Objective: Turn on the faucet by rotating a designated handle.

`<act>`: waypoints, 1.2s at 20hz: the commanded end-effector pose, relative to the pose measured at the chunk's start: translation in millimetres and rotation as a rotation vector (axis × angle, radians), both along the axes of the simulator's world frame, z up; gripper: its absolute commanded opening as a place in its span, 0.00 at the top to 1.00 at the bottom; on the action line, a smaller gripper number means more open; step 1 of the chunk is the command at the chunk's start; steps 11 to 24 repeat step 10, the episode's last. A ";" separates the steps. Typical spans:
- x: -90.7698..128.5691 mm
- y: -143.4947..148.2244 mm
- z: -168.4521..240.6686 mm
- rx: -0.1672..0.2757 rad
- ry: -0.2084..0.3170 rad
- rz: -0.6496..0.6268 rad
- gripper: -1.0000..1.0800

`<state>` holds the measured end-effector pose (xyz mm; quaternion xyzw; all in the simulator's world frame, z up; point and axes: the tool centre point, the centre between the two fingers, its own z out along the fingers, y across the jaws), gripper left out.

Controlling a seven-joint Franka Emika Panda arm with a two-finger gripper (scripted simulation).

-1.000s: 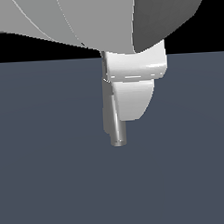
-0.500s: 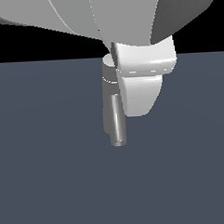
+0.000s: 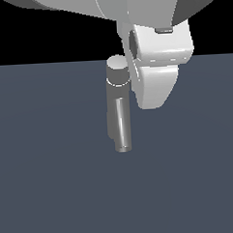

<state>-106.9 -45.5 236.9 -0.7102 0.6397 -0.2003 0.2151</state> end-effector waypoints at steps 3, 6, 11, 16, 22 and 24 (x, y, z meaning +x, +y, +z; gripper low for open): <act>7.3 -33.5 3.4 0.003 0.002 -0.056 1.00; 11.9 -41.7 6.2 0.004 0.003 -0.060 1.00; 16.4 -49.6 8.9 0.004 0.003 -0.064 1.00; 16.4 -49.6 8.9 0.004 0.003 -0.064 1.00; 16.4 -49.6 8.9 0.004 0.003 -0.064 1.00; 16.4 -49.6 8.9 0.004 0.003 -0.064 1.00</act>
